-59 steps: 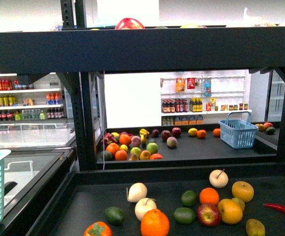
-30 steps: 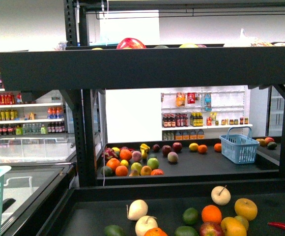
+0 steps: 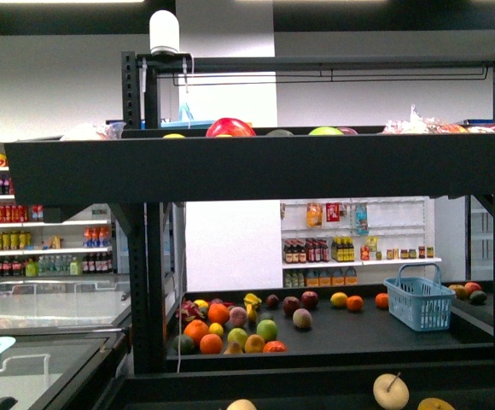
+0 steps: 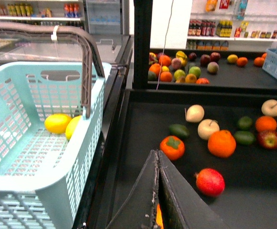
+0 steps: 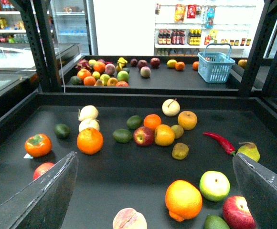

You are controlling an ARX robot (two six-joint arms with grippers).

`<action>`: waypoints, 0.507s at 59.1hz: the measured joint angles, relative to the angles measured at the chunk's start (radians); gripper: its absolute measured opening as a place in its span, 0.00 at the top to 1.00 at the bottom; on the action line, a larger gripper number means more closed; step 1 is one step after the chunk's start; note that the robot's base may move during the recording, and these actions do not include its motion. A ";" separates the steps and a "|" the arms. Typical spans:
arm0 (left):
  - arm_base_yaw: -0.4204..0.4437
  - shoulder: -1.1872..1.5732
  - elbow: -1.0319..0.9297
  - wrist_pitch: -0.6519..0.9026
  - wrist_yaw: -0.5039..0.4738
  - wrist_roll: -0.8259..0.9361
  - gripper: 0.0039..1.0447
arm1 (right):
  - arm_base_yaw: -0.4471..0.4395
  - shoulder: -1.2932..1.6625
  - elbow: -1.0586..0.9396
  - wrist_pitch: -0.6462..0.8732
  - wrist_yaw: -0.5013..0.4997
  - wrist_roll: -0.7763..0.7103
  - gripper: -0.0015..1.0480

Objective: Pick lemon from shelf

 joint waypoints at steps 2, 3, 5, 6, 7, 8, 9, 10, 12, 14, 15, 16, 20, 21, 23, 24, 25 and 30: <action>0.000 -0.005 -0.005 0.000 0.000 0.000 0.98 | 0.000 0.000 0.000 0.000 0.001 0.000 0.07; 0.000 -0.007 -0.009 0.000 0.000 0.000 0.98 | 0.000 0.000 0.000 0.000 0.001 0.000 0.07; 0.000 -0.011 -0.017 0.000 0.000 0.000 0.98 | 0.000 0.000 0.000 0.000 0.002 0.000 0.07; 0.000 -0.014 -0.021 0.000 0.000 0.000 0.98 | 0.000 0.000 0.000 0.000 0.002 0.000 0.07; 0.000 -0.015 -0.023 0.000 0.000 0.000 0.98 | 0.000 0.000 0.000 0.000 0.002 0.000 0.07; 0.000 -0.017 -0.026 0.001 0.000 0.000 0.98 | 0.000 0.000 0.000 0.000 0.002 0.000 0.07; 0.000 -0.019 -0.029 0.002 0.000 0.000 0.98 | 0.000 0.000 0.000 0.000 0.002 0.000 0.07; 0.000 -0.021 -0.032 0.002 0.000 0.000 0.98 | 0.000 0.000 0.000 0.000 0.002 0.000 0.07; 0.000 -0.026 -0.037 0.002 0.000 0.000 0.98 | 0.000 0.000 0.000 0.000 0.002 0.000 0.07; 0.000 -0.028 -0.040 0.002 0.000 0.000 0.98 | 0.000 0.000 0.000 0.000 0.002 0.000 0.07; 0.000 -0.030 -0.042 0.003 0.000 0.000 0.98 | 0.000 0.000 0.000 0.000 0.002 0.000 0.07; 0.000 -0.032 -0.043 0.003 0.000 0.000 0.98 | 0.000 0.000 0.000 0.000 0.002 0.000 0.07; 0.000 -0.038 -0.052 0.003 0.000 0.000 0.98 | 0.000 0.000 0.000 0.000 0.002 0.000 0.07; 0.000 -0.039 -0.053 0.003 0.000 0.000 0.98 | 0.000 0.000 0.000 0.000 0.002 0.000 0.07; 0.000 -0.042 -0.055 0.004 0.000 0.000 0.98 | 0.000 0.000 0.000 0.000 0.002 0.000 0.07; 0.000 -0.043 -0.056 0.004 0.000 0.000 0.98 | 0.000 0.000 0.000 0.000 0.002 0.000 0.07; 0.000 -0.045 -0.057 0.005 0.000 0.000 0.98 | 0.000 0.000 0.000 0.000 0.002 0.000 0.07; 0.000 -0.066 -0.077 0.011 0.000 0.000 0.98 | 0.000 0.000 0.000 0.000 0.002 0.000 0.07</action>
